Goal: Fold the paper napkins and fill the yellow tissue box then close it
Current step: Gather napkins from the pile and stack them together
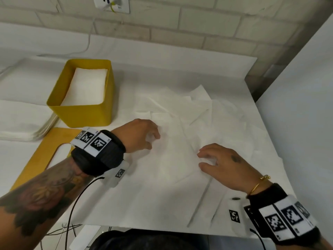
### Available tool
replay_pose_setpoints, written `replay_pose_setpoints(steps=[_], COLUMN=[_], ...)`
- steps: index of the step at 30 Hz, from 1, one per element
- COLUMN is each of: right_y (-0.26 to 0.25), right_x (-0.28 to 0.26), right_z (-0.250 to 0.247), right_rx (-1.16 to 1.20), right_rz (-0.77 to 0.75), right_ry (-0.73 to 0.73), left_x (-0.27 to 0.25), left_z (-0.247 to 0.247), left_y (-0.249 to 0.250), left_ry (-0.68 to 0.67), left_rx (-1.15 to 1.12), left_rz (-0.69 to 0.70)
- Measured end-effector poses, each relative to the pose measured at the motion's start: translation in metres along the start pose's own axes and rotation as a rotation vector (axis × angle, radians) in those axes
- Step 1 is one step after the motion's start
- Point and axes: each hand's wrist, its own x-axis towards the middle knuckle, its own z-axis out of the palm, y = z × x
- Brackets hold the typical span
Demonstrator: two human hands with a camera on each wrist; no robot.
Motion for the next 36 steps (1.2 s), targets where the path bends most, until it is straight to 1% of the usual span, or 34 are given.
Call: replay_pose_setpoints(steps=[2,5,7,9,11,13,15,16,17,18,19,21,22,23,24,26,28,29,30,31,33,36], right_y=[-0.006,-0.017,-0.025,-0.034,-0.04,-0.039,-0.033,-0.03,-0.029,-0.032,-0.034,-0.034,-0.035,-0.037,-0.038,-0.037,-0.038,-0.039,-0.041,-0.045,-0.051,-0.058], right_x=[0.009,0.03,0.042,0.049,0.053,0.053,0.051,0.049,0.047,0.043,0.039,0.036,0.035,0.033,0.032,0.032,0.032,0.032,0.032,0.032,0.035,0.043], right_z=[-0.011,-0.022,-0.021,-0.014,-0.007,-0.001,0.0,-0.001,-0.002,-0.004,-0.007,-0.011,-0.013,-0.015,-0.017,-0.019,-0.019,-0.016,-0.012,-0.007,0.002,0.009], right_rx=[0.07,0.129,0.15,0.138,0.124,0.197,0.377,0.55,0.77,0.98,1.136,1.274,1.315,1.361,1.394,1.402,1.256,1.146,1.065,1.029,1.025,1.067], right_rz=[0.06,0.118,0.134,0.145,0.127,0.119,0.131,0.147,0.164,0.185,0.202,0.205,0.186,0.162,0.129,0.055,-0.002,-0.023,-0.046,-0.056,-0.06,-0.053], right_ry=[0.007,0.059,0.062,0.036,0.036,0.06,0.061,0.046,0.027,0.005,-0.001,0.029,0.038,0.035,0.033,0.068,0.152,0.17,0.142,0.09,0.023,0.028], left_x=[-0.001,-0.007,-0.01,-0.011,-0.013,-0.014,-0.016,-0.017,-0.018,-0.019,-0.02,-0.022,-0.022,-0.023,-0.024,-0.024,-0.021,-0.019,-0.019,-0.017,-0.017,-0.017], left_z=[0.003,0.009,0.012,0.014,0.014,0.016,0.02,0.021,0.021,0.022,0.022,0.021,0.021,0.021,0.02,0.014,0.008,0.007,0.006,0.007,0.01,0.013], left_y=[0.002,0.003,0.005,0.006,0.007,0.006,0.004,0.005,0.006,0.009,0.013,0.023,0.029,0.035,0.04,0.05,0.055,0.057,0.058,0.057,0.057,0.055], left_ry=[0.031,0.102,0.108,0.099,0.157,0.276,0.406,0.46,0.496,0.508,0.507,0.513,0.531,0.555,0.566,0.54,0.489,0.462,0.434,0.412,0.386,0.319], left_rx=[-0.006,-0.032,-0.043,-0.043,-0.07,-0.124,-0.136,-0.123,-0.101,-0.075,-0.055,-0.091,-0.169,-0.289,-0.437,-0.772,-1.118,-1.292,-1.43,-1.518,-1.597,-1.691], left_rz=[-0.018,-0.054,-0.078,-0.097,-0.075,0.007,0.119,0.173,0.235,0.3,0.365,0.469,0.502,0.492,0.427,0.203,0.016,-0.038,-0.066,-0.076,-0.069,-0.068])
